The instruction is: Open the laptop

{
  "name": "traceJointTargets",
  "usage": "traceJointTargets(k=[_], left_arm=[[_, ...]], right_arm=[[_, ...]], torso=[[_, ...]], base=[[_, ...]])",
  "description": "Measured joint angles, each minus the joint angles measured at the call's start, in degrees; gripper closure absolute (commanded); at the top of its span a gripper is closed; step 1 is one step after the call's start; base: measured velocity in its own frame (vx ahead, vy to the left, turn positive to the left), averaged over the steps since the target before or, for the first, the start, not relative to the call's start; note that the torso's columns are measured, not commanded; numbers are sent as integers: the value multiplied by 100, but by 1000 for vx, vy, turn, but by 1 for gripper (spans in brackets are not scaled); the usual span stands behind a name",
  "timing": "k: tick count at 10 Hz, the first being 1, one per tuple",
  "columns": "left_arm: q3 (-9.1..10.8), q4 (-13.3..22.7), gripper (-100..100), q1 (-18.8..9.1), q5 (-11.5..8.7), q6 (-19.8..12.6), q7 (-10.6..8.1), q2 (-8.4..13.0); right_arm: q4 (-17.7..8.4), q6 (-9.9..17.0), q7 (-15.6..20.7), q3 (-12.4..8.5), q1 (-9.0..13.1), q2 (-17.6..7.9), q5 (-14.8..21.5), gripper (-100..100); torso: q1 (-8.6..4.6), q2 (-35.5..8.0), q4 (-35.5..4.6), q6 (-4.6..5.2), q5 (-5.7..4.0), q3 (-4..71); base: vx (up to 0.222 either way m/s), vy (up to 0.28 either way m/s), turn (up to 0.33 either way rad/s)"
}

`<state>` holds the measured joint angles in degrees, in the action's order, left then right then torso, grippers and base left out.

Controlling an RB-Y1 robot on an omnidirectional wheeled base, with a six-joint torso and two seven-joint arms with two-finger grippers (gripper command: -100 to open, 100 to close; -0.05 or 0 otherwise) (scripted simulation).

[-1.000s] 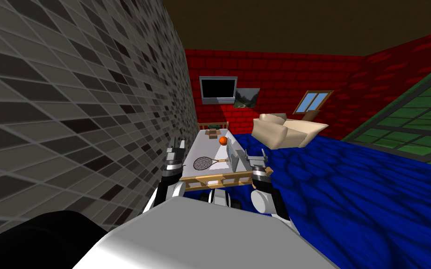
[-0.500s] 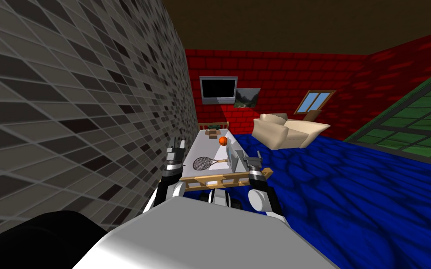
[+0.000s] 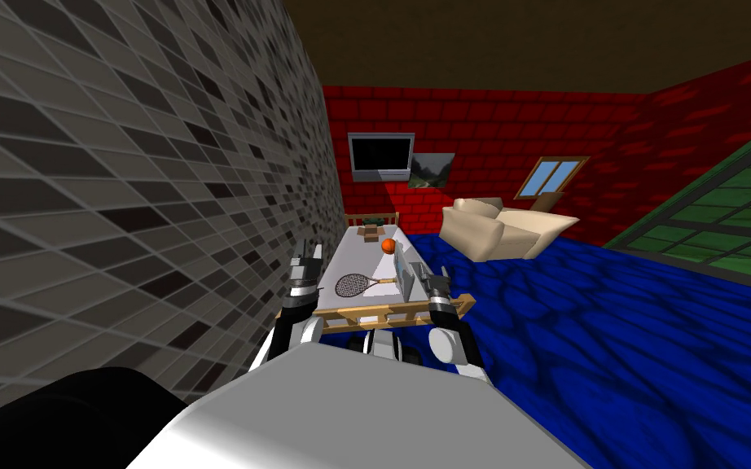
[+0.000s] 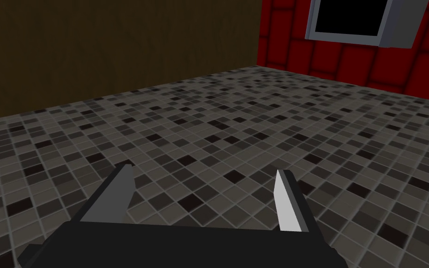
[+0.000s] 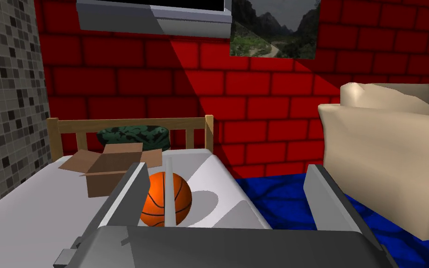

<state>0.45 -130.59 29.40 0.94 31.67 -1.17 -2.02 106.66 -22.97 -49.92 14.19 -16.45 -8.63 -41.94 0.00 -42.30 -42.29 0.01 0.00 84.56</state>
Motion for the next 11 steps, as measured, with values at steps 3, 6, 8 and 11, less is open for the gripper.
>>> traceJointTargets(k=[3, 6, 8, 11], left_arm=[[0, 0, 0, 0, 0, 0, 0, 0], [0, 0, 0, 0, 0, 0, 0, 0], [0, 0, 0, 0, 0, 0, 0, 0], [0, 0, 0, 0, 0, 0, 0, 0]], right_arm=[[-337, 5, -408, 144, 135, 45, -352, -100], [-590, 58, -786, 215, 259, 71, -662, -100], [-726, 121, -1016, 270, 313, 118, -882, -100], [-1057, 135, -1427, 383, 448, 115, -1223, -100]], torso=[[1, 2, 1, -1, 0, 1], [-1, 1, 1, 0, 0, 1], [0, 2, 0, 0, 0, 1], [-1, 1, 0, -1, 0, 0]], base=[[9, -21, 14], [11, -24, 15], [13, -22, 14], [10, -25, 20]])
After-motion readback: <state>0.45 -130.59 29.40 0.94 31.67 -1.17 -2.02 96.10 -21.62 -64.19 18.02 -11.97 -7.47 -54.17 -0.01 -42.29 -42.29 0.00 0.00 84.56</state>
